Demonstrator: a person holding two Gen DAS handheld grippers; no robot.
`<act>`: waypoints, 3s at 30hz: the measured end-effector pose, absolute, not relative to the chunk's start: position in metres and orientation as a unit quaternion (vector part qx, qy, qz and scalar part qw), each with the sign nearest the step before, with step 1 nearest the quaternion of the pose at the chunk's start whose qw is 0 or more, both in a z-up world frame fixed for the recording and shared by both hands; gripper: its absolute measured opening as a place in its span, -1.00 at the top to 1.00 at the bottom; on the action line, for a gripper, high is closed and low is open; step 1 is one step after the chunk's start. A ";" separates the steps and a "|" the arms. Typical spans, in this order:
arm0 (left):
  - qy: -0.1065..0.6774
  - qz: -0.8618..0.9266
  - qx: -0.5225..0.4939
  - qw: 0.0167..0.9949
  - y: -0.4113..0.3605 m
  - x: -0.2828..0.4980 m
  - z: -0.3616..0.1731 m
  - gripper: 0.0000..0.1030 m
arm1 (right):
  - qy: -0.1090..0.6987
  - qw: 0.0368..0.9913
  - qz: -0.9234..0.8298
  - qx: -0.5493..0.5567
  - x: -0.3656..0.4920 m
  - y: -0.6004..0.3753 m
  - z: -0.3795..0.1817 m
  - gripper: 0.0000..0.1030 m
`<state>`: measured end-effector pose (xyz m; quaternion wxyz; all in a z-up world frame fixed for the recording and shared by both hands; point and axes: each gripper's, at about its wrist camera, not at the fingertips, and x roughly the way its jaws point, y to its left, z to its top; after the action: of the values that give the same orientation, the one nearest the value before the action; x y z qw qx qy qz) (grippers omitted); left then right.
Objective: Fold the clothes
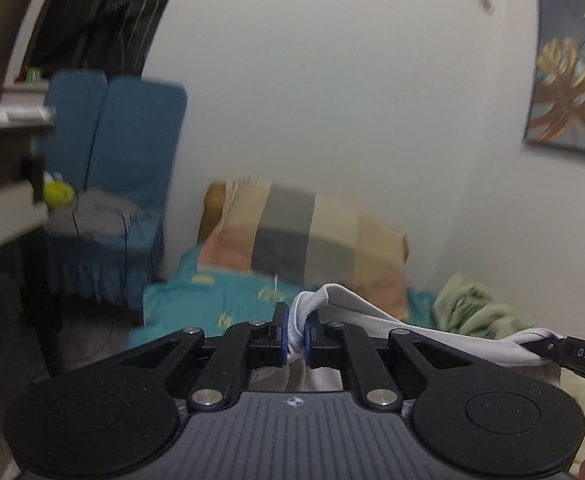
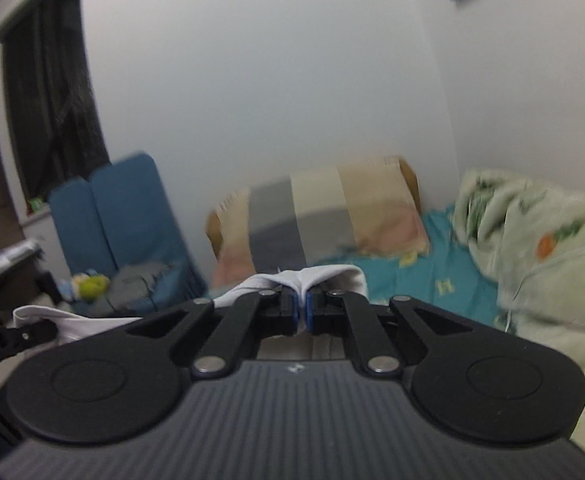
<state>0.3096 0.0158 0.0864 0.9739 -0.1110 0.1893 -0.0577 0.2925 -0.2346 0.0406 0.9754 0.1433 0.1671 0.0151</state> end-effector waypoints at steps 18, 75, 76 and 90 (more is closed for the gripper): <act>0.355 -0.082 -0.093 0.926 -0.005 0.526 -0.163 0.55 | 0.340 0.922 0.050 0.179 0.468 -0.267 -0.191 0.50; 0.337 -0.012 -0.116 0.934 0.051 0.060 -0.031 -0.33 | 0.259 0.949 0.057 0.172 0.060 -0.228 -0.047 -0.60; 0.341 -0.010 -0.112 0.933 0.050 0.065 -0.033 -0.34 | 0.262 0.947 0.052 0.179 0.059 -0.230 -0.047 -0.60; 0.364 0.015 -0.098 0.926 0.060 0.137 -0.078 0.12 | 0.288 0.924 0.043 0.249 0.074 -0.249 -0.062 -0.60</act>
<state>0.1374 0.0599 -0.0780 0.9259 -0.0983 0.3644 0.0153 0.0736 -0.2490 -0.0624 0.9239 0.2486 0.2876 0.0433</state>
